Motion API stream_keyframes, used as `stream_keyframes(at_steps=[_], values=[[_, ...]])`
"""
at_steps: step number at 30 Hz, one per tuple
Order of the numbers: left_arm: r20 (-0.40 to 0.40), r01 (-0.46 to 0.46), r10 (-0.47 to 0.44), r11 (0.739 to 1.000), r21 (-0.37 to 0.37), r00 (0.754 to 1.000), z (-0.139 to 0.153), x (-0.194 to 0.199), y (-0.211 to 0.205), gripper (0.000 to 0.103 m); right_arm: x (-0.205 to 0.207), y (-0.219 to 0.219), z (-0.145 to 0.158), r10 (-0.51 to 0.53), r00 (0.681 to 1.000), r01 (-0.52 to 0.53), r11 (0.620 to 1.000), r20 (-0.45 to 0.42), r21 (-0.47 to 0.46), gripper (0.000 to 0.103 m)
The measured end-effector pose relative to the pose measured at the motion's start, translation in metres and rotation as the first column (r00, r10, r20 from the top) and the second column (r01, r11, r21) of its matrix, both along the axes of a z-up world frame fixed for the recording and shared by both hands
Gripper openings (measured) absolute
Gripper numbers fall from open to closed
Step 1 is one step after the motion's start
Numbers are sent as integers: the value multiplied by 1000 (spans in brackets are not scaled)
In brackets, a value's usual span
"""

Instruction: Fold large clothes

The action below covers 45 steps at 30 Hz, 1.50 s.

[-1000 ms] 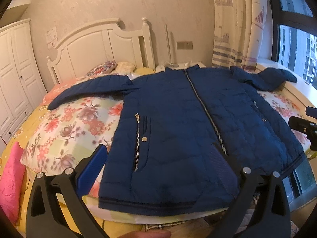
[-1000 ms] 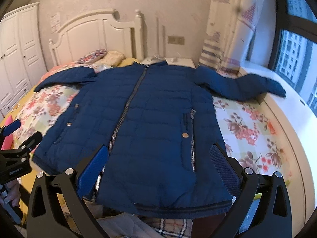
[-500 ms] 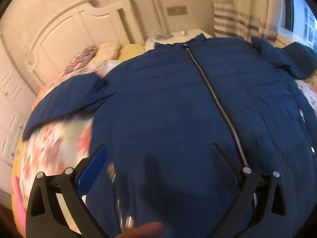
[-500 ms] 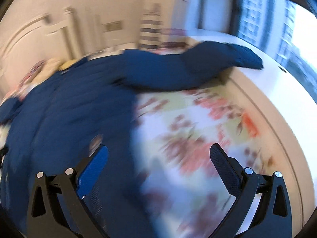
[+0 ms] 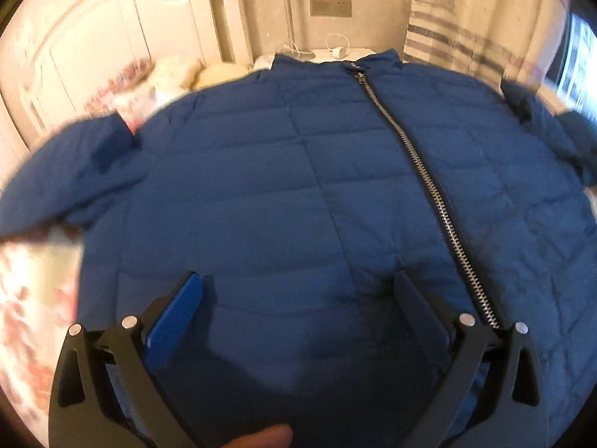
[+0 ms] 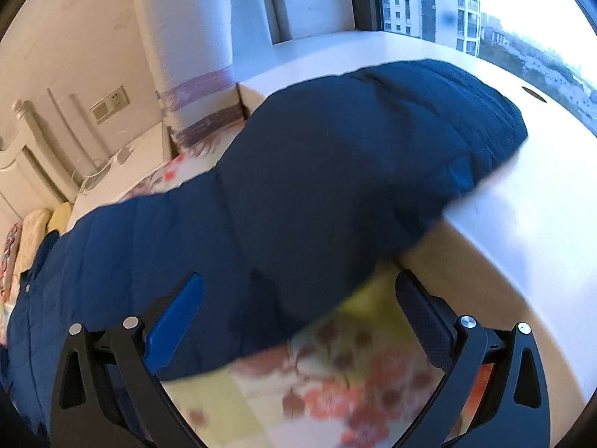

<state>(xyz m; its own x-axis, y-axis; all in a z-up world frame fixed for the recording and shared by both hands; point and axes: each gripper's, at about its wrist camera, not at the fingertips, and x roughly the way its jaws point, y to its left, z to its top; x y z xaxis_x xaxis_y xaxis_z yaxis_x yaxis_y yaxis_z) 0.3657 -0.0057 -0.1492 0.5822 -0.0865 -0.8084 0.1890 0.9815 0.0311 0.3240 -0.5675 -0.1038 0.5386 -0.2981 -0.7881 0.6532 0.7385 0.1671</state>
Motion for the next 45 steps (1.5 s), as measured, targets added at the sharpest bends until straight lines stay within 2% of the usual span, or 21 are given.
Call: stream_keyframes(at_steps=[2,4,5,7,10,14,19,20,21,22,24,26,27,31,34,35,37,39,41,42,45], values=[[0,-1,1,1000,-17,1000,-1,4,-1,101,4,-1,2,-3,1000,3,1000,10,0,60],[5,-2,2,1000,-8,1000,-2,3,-5,101,4,12,13,7,999,-5,999,45,-45,26],[6,-4,4,1000,-7,1000,-2,4,-5,101,1,22,22,30,996,-24,997,83,-70,22],[6,-4,5,1000,-10,1000,-2,3,-6,101,-2,59,48,137,976,-115,984,172,-133,20],[8,-5,5,1000,-12,1000,-2,3,-6,101,2,135,80,353,912,-301,923,212,-240,20],[9,-5,5,1000,-23,1000,-2,1,-4,101,14,248,88,637,756,-576,758,153,-306,20],[9,-3,4,999,-33,1000,-2,0,-2,101,40,340,35,800,599,-790,588,-17,-172,21],[9,-3,3,999,-34,1000,-2,0,-2,101,46,349,15,826,559,-828,552,-73,-100,23],[10,-3,3,999,-34,1000,-2,0,-2,101,51,356,-11,846,515,-855,518,-140,-16,35],[10,-3,3,999,-36,1000,-2,0,-2,101,43,358,-13,847,520,-854,517,-113,-58,38],[10,-1,2,999,-37,1000,-2,0,-1,101,38,354,-11,851,517,-856,515,-94,-49,46],[10,-1,1,999,-38,1000,-2,0,-1,101,33,343,-1,838,536,-842,540,-99,15,71],[10,-1,2,999,-38,1000,-2,0,-2,101,24,336,8,815,569,-819,574,-106,17,86],[11,2,-2,999,-36,1000,-2,0,-1,101,-52,320,48,800,600,-797,596,-9,-97,86],[28,-15,15,1000,5,1000,6,-6,-9,100,-96,281,57,709,705,-696,700,34,-157,86],[53,10,-11,1000,3,999,13,-11,-18,100,-110,265,51,661,749,-650,746,49,-146,86],[116,118,-117,993,0,986,30,-24,-46,100,-120,243,38,609,791,-605,793,66,-72,78],[186,256,-265,964,71,946,48,-39,-95,101,-134,231,21,570,819,-571,821,63,-2,76],[210,364,-385,922,131,899,55,-48,-138,101,-135,234,4,560,827,-561,827,42,36,75],[221,423,-455,888,178,863,57,-52,-166,101,-136,242,-3,554,832,-555,831,29,35,75],[214,526,-579,810,259,786,54,-52,-224,100,-138,253,-9,550,835,-550,835,-6,-21,75]])
